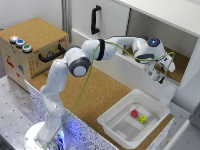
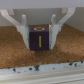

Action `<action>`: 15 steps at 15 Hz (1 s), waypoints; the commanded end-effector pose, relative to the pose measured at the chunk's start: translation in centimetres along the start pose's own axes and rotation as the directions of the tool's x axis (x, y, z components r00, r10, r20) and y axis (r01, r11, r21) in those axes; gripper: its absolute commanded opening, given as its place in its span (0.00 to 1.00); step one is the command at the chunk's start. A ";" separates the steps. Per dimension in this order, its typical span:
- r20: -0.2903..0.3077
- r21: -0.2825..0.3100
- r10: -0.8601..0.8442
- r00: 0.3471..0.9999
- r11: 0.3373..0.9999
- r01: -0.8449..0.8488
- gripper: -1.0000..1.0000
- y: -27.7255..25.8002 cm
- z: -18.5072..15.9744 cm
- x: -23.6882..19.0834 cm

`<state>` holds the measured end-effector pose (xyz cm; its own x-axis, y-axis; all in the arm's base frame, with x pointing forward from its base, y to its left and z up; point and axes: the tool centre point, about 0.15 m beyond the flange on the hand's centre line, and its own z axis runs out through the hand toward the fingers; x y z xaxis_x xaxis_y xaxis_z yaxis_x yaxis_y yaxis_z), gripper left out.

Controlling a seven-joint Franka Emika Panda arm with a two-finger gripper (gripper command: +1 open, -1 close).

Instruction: Store the purple block inside the box

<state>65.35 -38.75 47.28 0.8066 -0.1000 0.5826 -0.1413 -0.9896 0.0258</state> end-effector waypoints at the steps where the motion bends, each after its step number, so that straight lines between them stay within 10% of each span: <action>1: -0.030 0.145 -0.069 0.997 0.987 0.073 0.00 -0.6 -2.4 -2.0; 15: -0.027 0.071 -0.162 0.986 0.984 0.163 0.00 -7.9 -13.7 -13.2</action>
<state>55.17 -33.90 52.03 0.8542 0.0317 0.5190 0.0803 -0.9942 -0.0715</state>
